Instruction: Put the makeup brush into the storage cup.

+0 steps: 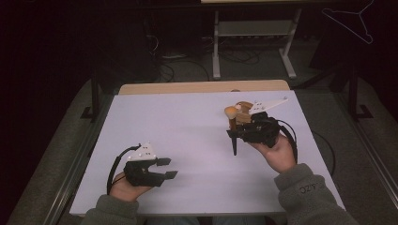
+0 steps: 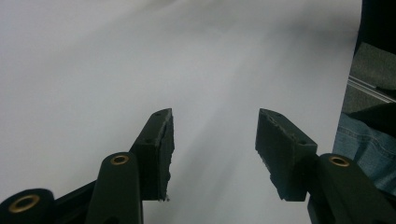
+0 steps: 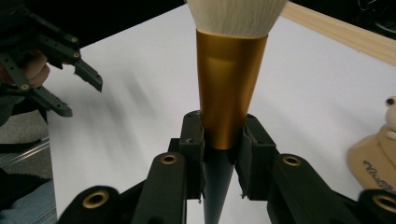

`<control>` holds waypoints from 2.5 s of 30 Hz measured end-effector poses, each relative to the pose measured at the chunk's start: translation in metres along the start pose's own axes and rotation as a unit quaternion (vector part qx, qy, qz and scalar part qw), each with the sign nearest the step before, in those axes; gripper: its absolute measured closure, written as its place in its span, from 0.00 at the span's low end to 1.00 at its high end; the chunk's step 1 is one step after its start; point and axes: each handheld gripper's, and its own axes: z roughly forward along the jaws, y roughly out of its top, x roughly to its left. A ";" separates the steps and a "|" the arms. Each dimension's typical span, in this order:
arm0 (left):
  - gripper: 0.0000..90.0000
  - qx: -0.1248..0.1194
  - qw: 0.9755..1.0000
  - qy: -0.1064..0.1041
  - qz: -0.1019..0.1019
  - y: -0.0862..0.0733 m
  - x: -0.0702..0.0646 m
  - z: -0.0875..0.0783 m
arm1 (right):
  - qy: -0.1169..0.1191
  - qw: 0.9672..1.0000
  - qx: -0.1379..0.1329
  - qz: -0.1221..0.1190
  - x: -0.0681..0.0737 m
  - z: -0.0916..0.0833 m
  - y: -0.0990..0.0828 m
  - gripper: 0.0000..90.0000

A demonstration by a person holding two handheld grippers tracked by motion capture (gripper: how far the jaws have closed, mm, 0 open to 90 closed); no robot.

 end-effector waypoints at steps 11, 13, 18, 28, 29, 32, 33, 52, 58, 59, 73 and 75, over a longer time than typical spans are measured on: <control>0.50 -0.002 1.000 0.000 -0.004 -0.001 0.002 -0.001 | -0.017 1.000 -0.012 0.012 -0.019 -0.009 0.014 0.81; 0.50 -0.003 1.000 0.001 -0.004 -0.001 0.002 -0.001 | -0.021 0.999 -0.016 0.019 -0.022 -0.011 0.016 0.81; 0.50 -0.004 1.000 0.000 -0.008 -0.001 0.002 -0.002 | -0.030 0.999 -0.016 0.026 -0.032 -0.014 0.023 0.81; 0.50 -0.005 1.000 -0.002 -0.006 -0.001 0.003 -0.003 | -0.052 0.998 -0.015 0.042 -0.053 -0.015 0.036 0.81; 0.50 -0.006 1.000 -0.002 -0.007 -0.001 0.003 -0.003 | -0.056 0.997 -0.016 0.043 -0.056 -0.015 0.037 0.81; 0.50 -0.007 1.000 -0.001 -0.008 -0.002 0.004 -0.003 | -0.061 0.997 -0.018 0.051 -0.062 -0.015 0.039 0.81; 0.50 -0.007 1.000 -0.001 -0.007 -0.002 0.004 -0.003 | -0.061 0.996 -0.020 0.056 -0.065 -0.016 0.040 0.81; 0.49 -0.012 1.000 -0.003 -0.013 -0.002 0.004 -0.004 | -0.100 0.992 -0.023 0.079 -0.094 -0.017 0.070 0.81; 0.49 -0.012 1.000 -0.005 -0.012 -0.002 0.005 -0.005 | -0.113 0.989 -0.024 0.088 -0.102 -0.018 0.081 0.81; 0.49 -0.012 1.000 -0.005 -0.009 -0.002 0.006 -0.005 | -0.116 0.989 -0.025 0.085 -0.104 -0.017 0.082 0.81; 0.49 -0.011 1.000 -0.005 -0.008 -0.003 0.007 -0.005 | -0.144 0.982 -0.037 0.121 -0.122 -0.010 0.081 0.81; 0.49 -0.009 1.000 -0.004 -0.008 -0.003 0.007 -0.006 | -0.151 0.981 -0.032 0.120 -0.124 -0.007 0.079 0.81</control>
